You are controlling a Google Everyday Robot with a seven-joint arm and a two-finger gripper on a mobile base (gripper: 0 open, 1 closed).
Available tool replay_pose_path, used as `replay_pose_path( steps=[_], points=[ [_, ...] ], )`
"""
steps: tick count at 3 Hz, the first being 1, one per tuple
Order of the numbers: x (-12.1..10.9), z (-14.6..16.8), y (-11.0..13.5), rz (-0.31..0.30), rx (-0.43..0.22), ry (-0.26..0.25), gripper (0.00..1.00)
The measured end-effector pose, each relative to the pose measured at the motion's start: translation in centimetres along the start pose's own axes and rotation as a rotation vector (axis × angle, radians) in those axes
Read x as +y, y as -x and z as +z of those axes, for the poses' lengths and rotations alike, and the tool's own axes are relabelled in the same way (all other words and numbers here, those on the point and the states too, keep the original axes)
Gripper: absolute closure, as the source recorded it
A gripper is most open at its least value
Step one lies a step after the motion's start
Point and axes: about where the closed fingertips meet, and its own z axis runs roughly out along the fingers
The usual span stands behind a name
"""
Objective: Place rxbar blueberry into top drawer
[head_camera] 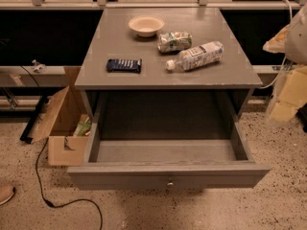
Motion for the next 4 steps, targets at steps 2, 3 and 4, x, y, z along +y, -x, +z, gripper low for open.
replay_pose_path(
  steps=[2,3,4],
  points=[
    [-3.3,3.1,2.8,0.003,-0.109,0.018,0.0],
    [-6.8,5.5,5.6,0.02,-0.198,0.014,0.0],
    [-11.1,7.9,10.1,0.059,-0.294,-0.022,0.0]
  ],
)
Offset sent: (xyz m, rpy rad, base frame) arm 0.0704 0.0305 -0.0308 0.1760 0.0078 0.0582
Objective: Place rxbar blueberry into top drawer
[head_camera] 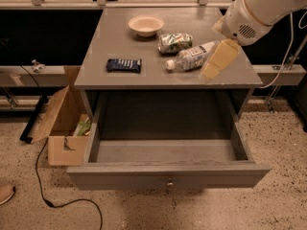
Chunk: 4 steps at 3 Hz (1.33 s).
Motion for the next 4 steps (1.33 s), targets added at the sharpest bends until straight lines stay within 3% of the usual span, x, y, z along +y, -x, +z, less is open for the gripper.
replay_pose_path(
  steps=[1,3,4],
  points=[
    [0.0,0.0,0.0,0.0,0.0,0.0,0.0],
    [-4.1,7.0,6.8,-0.114,-0.009,0.05,0.0],
    [-5.1,12.0,9.2,-0.094,-0.011,0.09,0.0]
  ],
)
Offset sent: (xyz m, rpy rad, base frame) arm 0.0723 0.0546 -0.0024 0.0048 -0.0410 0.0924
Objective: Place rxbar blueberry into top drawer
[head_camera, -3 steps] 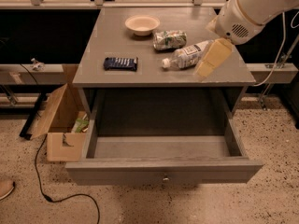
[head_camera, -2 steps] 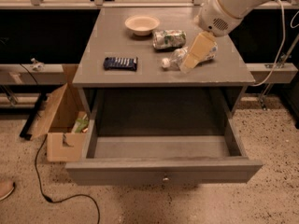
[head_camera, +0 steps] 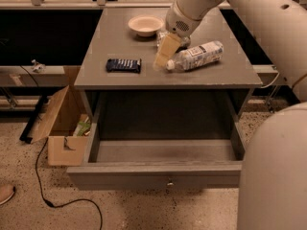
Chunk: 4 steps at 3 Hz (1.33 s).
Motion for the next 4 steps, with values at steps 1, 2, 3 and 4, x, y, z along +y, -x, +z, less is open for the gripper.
replay_pose_path(
  steps=[1,2,3,4],
  points=[
    [0.0,0.0,0.0,0.0,0.0,0.0,0.0],
    [-0.7,2.0,1.4,0.002,0.022,0.015,0.0],
    [-1.4,4.4,3.0,0.01,0.061,0.041,0.0],
    [-1.9,7.8,4.9,0.031,0.123,0.073,0.0]
  ],
)
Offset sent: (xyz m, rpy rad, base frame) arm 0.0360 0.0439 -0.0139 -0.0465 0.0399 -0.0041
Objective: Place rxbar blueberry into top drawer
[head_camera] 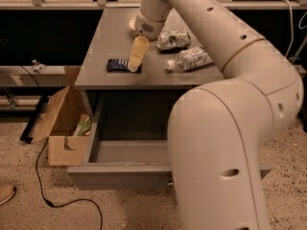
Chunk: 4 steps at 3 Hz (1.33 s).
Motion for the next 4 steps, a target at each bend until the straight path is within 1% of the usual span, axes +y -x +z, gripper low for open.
replay_pose_path(
  steps=[1,2,3,4],
  points=[
    [-0.1,1.8,1.5,0.0,0.022,0.023,0.0],
    [0.1,3.7,2.4,0.011,0.02,0.049,0.0],
    [0.2,4.9,3.3,0.023,-0.011,0.069,0.0],
    [0.3,5.7,3.5,0.036,-0.036,0.086,0.14]
  ],
)
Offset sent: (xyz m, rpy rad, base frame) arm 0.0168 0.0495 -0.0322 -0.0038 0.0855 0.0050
